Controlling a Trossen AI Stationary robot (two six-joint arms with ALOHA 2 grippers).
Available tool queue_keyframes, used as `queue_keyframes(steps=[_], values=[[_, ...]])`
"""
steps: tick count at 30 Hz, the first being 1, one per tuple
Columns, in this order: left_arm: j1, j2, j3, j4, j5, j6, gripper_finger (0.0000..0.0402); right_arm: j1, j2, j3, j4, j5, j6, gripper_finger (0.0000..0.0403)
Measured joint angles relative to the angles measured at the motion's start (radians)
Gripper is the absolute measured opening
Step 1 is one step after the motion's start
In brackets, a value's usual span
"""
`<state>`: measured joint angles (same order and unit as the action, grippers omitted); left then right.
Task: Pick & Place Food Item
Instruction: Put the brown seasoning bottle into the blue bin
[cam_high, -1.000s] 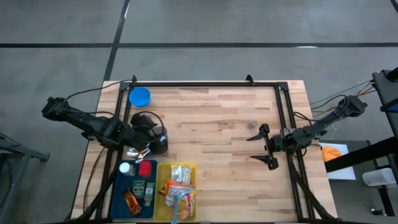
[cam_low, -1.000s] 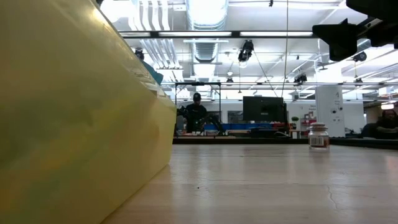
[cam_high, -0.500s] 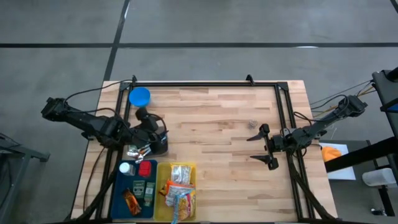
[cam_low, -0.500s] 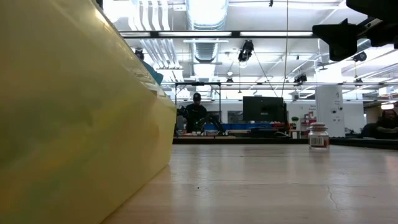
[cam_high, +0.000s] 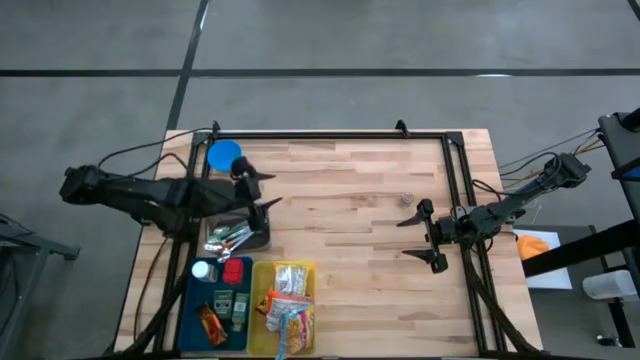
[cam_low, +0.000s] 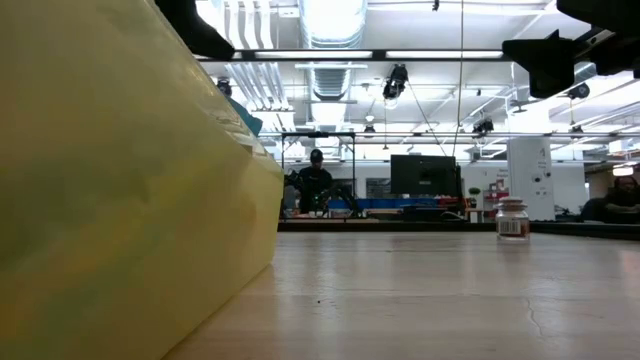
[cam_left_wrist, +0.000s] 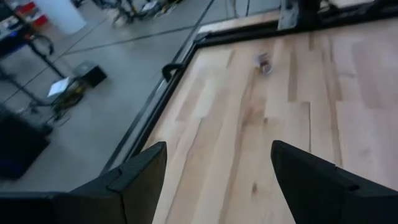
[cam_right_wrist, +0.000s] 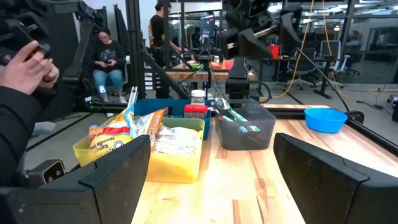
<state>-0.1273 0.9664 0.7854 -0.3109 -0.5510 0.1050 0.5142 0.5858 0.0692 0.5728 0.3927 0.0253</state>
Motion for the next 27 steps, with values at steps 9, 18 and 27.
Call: queue_keyframes(steps=[9,18,27], values=[[0.138,-0.148,-0.166,0.172,0.199,0.056,0.0290,0.000,0.000,0.000,0.001,0.000,0.000,0.0338],[0.142,-0.392,-0.354,0.290,0.205,0.056,0.0290,0.000,0.000,0.000,0.000,0.000,0.000,0.0338],[0.141,-0.403,-0.260,0.042,0.183,-0.114,0.0290,0.000,0.000,0.000,0.000,0.000,0.000,0.0338]])
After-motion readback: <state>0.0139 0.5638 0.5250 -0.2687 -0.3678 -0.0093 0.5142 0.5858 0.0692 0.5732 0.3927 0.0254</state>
